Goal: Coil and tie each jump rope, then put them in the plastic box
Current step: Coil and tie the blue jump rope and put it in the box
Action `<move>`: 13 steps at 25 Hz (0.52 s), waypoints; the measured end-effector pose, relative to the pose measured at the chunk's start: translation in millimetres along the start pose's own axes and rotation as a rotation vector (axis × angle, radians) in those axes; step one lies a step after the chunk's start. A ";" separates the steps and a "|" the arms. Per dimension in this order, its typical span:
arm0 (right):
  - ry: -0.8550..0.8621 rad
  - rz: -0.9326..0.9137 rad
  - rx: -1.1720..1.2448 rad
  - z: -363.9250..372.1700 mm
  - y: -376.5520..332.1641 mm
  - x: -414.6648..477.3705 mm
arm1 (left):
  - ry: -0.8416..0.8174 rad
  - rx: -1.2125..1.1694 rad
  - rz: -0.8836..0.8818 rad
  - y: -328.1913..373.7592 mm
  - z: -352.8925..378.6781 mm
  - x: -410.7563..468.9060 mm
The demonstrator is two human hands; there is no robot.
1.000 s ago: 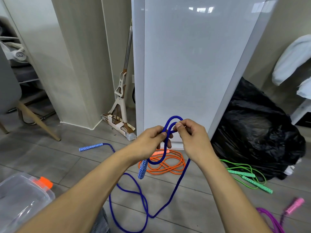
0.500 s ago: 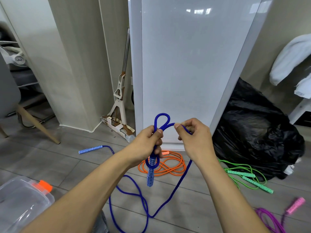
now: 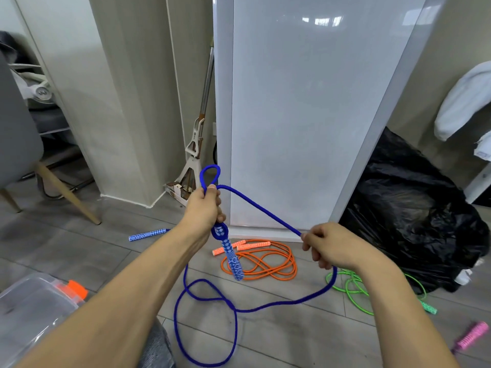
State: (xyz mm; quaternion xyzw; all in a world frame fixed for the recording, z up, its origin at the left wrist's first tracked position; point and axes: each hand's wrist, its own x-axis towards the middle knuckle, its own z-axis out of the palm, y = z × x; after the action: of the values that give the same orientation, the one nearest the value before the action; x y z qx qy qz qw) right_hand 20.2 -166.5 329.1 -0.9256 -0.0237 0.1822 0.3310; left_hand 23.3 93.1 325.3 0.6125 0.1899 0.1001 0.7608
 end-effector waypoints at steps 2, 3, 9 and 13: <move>0.154 0.012 -0.097 -8.3 4.0 1.4 | 0.027 -0.030 -0.007 3.4 0.2 0.3; 0.298 -0.012 -0.133 -11.4 2.9 1.8 | 0.028 -0.043 -0.011 4.9 1.5 -0.6; 0.726 -0.294 0.342 10.5 -42.7 -11.8 | -0.207 -0.091 -0.119 -0.7 13.9 -19.9; 0.545 -0.291 0.291 48.9 -64.3 -13.7 | -0.327 -0.059 -0.132 -4.1 22.9 -33.3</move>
State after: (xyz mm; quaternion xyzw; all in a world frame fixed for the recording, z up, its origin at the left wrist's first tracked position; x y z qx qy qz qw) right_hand -4.9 -89.1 338.5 -0.8703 -0.0398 -0.1196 0.4761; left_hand 2.2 58.8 331.0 0.5841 0.1003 -0.0457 0.8042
